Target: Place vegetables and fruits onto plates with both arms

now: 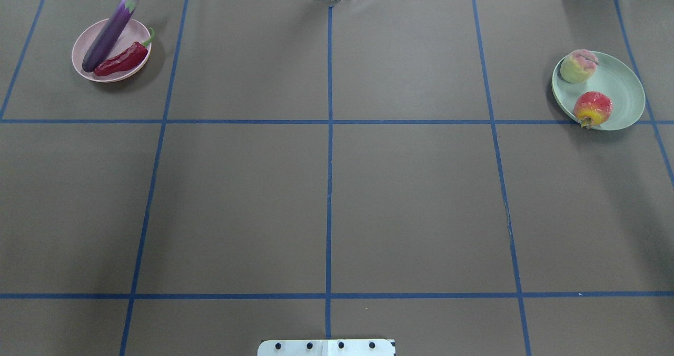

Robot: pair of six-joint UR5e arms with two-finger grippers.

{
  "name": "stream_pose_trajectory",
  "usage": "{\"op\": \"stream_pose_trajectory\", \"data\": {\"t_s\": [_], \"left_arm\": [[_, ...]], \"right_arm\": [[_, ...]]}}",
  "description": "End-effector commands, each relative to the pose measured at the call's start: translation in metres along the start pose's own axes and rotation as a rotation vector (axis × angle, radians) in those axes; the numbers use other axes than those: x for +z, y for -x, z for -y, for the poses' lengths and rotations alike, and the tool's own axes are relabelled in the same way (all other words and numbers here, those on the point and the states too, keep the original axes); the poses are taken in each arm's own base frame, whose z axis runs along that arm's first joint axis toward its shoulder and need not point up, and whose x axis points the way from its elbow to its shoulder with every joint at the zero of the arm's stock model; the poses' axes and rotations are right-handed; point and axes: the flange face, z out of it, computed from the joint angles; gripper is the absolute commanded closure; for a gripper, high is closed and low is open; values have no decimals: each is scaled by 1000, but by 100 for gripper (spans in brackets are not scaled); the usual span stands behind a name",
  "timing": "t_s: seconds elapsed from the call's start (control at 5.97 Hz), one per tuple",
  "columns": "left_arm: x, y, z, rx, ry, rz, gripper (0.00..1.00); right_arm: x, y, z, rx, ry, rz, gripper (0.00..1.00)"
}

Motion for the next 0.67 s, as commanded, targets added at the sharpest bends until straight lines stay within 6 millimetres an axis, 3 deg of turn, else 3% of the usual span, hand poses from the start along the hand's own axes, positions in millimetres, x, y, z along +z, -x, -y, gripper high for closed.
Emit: {"op": "stream_pose_trajectory", "data": {"t_s": [0.0,0.5], "left_arm": [[0,0,0,2,-1,0,0],[3,-1,1,4,5,-1,0]], "right_arm": [[1,2,1,2,1,-2,0],[3,5,2,3,7,0,0]]}}
